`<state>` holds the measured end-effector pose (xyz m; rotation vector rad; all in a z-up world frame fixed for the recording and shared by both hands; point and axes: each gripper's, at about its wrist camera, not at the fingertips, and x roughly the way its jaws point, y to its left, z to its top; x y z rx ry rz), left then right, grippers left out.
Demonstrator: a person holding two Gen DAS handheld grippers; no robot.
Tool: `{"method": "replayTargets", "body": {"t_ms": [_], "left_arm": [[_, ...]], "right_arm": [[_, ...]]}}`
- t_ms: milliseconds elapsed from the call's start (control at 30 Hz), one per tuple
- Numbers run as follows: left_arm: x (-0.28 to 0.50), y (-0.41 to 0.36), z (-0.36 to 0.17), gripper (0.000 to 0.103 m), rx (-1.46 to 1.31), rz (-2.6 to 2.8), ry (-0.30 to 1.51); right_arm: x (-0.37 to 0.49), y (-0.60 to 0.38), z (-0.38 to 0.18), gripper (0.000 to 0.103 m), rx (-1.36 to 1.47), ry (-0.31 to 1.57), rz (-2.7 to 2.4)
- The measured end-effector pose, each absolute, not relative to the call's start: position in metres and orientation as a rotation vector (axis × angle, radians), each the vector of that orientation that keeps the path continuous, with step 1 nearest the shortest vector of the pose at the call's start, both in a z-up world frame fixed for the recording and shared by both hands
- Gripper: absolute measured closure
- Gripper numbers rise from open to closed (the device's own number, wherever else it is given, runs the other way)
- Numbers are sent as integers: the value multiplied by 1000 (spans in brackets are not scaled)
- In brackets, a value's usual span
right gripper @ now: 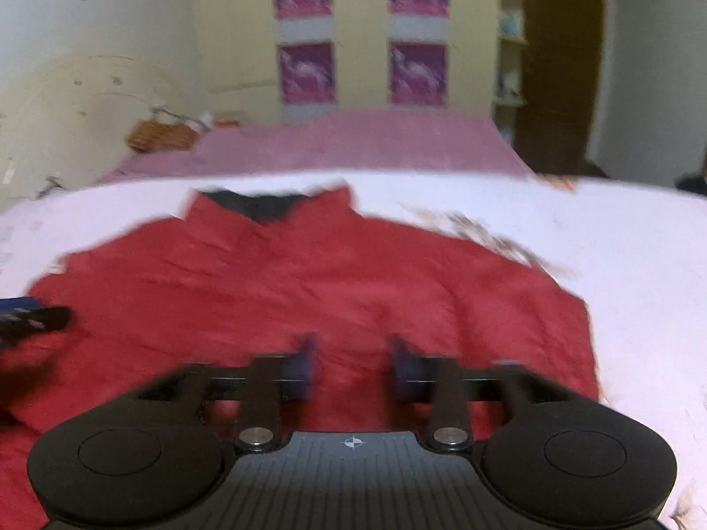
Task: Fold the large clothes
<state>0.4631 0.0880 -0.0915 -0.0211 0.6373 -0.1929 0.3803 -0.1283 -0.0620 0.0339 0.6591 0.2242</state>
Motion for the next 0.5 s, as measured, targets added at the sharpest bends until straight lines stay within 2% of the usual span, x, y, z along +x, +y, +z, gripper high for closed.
{"method": "replayTargets", "body": {"t_ms": [67, 100, 167, 500], "left_arm": [[471, 73, -94, 21, -21, -220, 661], [475, 67, -97, 21, -9, -218, 672], [482, 61, -105, 21, -3, -207, 705], [482, 69, -120, 20, -2, -204, 749]], "right_arm": [[385, -108, -62, 20, 7, 670, 281], [389, -101, -65, 31, -3, 682, 289], [398, -94, -73, 44, -1, 720, 279], [409, -107, -96, 45, 14, 780, 244]]}}
